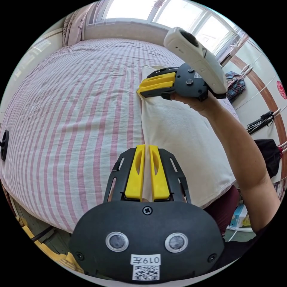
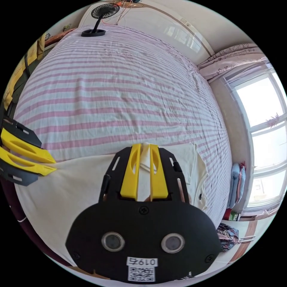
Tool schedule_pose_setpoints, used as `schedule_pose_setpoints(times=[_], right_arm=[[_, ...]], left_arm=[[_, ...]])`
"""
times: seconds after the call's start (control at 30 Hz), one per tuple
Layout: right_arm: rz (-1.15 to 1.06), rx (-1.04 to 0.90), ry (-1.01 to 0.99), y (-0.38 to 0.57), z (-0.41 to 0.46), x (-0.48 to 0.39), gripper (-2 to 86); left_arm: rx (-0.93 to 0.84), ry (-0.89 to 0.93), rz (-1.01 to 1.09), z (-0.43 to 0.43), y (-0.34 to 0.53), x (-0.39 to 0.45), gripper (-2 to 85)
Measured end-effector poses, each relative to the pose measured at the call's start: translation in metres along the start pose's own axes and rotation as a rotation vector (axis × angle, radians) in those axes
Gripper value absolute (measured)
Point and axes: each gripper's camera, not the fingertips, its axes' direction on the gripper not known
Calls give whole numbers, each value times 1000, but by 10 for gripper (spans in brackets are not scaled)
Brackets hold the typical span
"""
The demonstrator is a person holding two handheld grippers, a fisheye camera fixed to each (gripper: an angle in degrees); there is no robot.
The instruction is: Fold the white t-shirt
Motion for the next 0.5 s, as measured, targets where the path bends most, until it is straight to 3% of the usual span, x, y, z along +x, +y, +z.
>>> schedule_pose_setpoints(times=[0.27, 0.5], right_arm=[[39, -2, 28, 21, -10, -25, 14], [199, 41, -53, 65, -18, -29, 11]], left_arm=[[-7, 6, 7, 3, 9, 2, 14], [-19, -16, 21, 6, 20, 12, 14]])
